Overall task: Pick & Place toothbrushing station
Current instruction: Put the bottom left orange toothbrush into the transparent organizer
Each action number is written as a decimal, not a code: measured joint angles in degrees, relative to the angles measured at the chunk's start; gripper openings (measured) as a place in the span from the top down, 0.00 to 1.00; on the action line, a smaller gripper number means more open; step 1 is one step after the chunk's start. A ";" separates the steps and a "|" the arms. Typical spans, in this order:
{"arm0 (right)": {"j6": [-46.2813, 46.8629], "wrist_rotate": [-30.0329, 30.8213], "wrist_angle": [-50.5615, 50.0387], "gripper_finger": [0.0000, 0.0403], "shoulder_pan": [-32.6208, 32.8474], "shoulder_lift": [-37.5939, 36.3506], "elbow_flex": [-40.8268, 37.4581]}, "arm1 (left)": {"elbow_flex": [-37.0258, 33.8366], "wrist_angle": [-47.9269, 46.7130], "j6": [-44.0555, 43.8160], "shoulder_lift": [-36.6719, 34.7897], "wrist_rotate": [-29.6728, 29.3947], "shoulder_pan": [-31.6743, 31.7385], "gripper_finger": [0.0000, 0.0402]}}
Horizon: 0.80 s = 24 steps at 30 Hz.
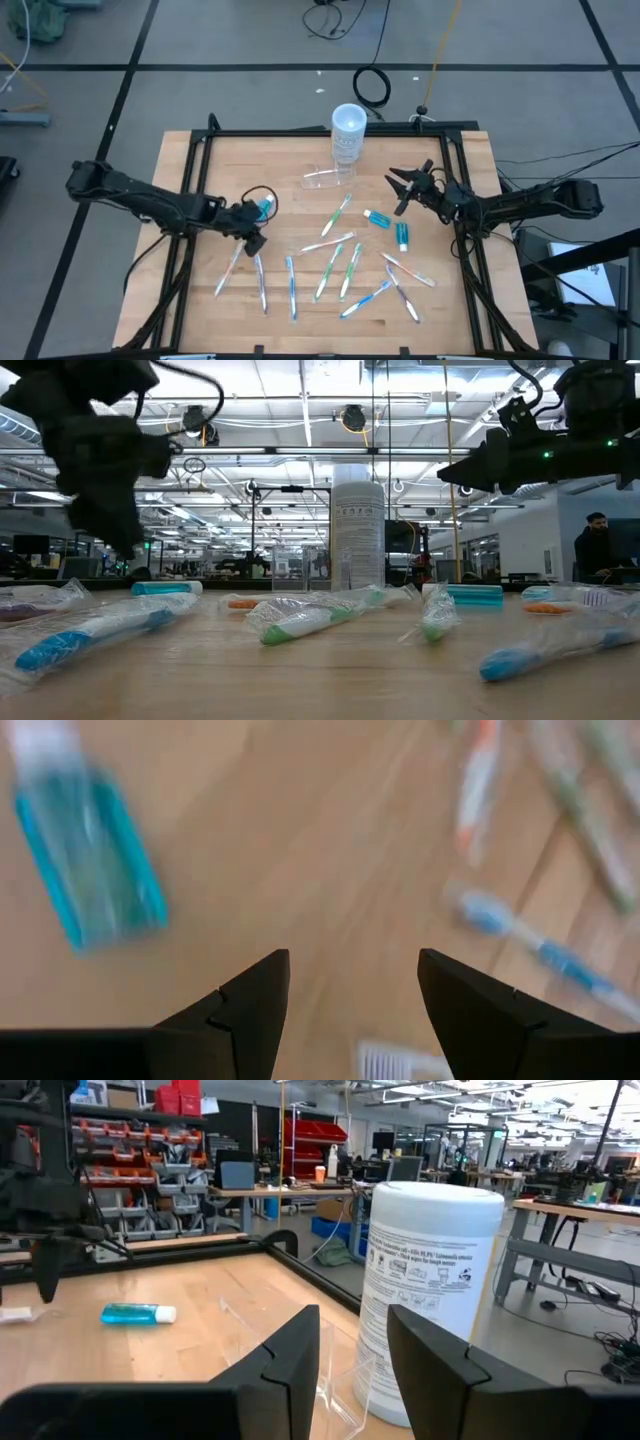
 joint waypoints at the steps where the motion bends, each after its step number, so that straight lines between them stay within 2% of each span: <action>1: 0.01 0.00 -0.01 0.72 0.00 0.13 0.00 | 0.00 -1.90 -2.38 0.27 1.42 0.00 0.43; 4: 0.01 0.00 0.00 0.72 0.00 0.55 0.00 | 0.00 -7.36 -9.29 0.93 3.15 -0.11 0.43; 9: 0.01 0.00 -0.01 0.72 0.00 1.28 0.00 | 0.00 -16.11 -18.06 1.17 0.97 -0.46 0.43; 20: -0.03 0.00 -0.01 0.72 0.00 1.61 0.07 | -0.70 -16.88 -30.85 1.17 0.43 -7.09 0.43; 22: -0.02 0.00 -0.01 0.72 0.00 1.61 0.07 | -0.70 -16.82 -32.22 1.71 -2.36 -8.76 0.43; 24: -0.01 0.00 -0.01 0.72 0.00 1.61 0.07 | -0.74 -16.76 -33.73 3.79 -7.69 -10.87 0.43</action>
